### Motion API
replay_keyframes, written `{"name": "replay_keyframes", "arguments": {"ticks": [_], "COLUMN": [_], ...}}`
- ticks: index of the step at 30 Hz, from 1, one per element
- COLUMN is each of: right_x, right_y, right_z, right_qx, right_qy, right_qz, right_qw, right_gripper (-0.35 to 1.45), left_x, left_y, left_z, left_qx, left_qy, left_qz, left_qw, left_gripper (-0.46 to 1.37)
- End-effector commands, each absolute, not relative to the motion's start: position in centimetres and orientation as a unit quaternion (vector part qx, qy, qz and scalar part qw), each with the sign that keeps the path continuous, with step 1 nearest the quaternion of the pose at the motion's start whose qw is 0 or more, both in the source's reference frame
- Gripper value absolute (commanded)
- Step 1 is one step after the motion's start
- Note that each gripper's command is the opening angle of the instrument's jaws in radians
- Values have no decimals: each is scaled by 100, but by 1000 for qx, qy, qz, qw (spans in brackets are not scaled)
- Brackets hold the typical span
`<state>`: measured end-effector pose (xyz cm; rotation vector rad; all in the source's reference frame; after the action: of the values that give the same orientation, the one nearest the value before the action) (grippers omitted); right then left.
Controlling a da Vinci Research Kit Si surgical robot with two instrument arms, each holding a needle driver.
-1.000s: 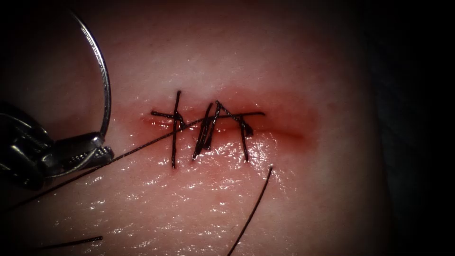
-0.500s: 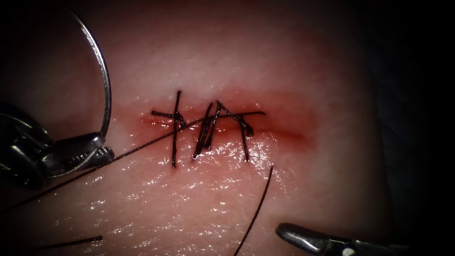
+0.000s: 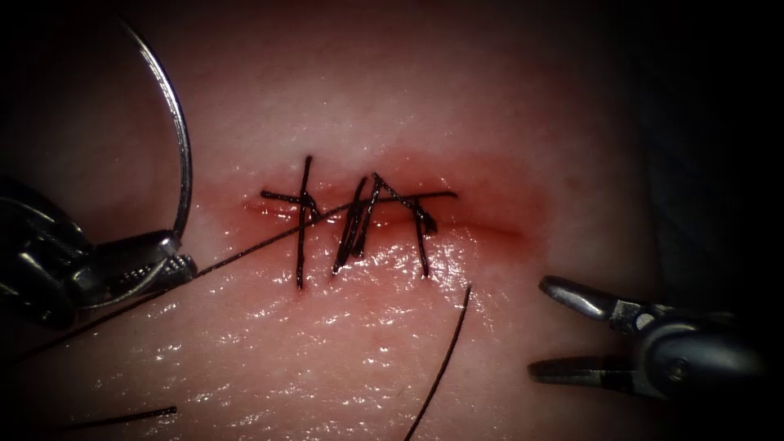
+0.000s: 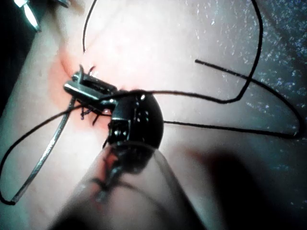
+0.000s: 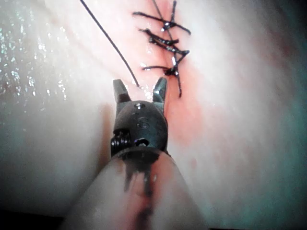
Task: Wound Closure
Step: Use the right gripper to pull the suture through the cut until a short tail remains on top
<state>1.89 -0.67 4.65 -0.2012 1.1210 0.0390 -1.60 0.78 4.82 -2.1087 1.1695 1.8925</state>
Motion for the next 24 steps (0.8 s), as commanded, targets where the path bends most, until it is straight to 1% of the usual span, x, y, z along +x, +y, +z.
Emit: {"name": "replay_keyframes", "arguments": {"ticks": [1, 5, 10, 12, 18, 24], "right_x": [190, 191, 193, 194, 199, 209], "right_y": [-65, -63, -63, -64, -66, -67], "right_z": [474, 490, 497, 500, 504, 507], "right_qx": [-90, -92, -90, -88, -87, -87], "right_qy": [527, 523, 522, 524, 522, 522], "right_qz": [15, 11, 11, 8, 6, 6], "right_qw": [845, 847, 848, 847, 849, 849], "right_gripper": [117, 118, 112, 107, 107, 102], "left_x": [-159, -159, -159, -159, -159, -159], "left_y": [78, 78, 78, 78, 78, 78], "left_z": [482, 482, 482, 482, 482, 482], "left_qx": [-687, -688, -688, -688, -688, -688], "left_qy": [380, 380, 380, 380, 380, 380], "left_qz": [618, 618, 618, 618, 618, 618], "left_qw": [37, 37, 37, 37, 37, 37], "left_gripper": [-35, -35, -35, -35, -35, -35]}}
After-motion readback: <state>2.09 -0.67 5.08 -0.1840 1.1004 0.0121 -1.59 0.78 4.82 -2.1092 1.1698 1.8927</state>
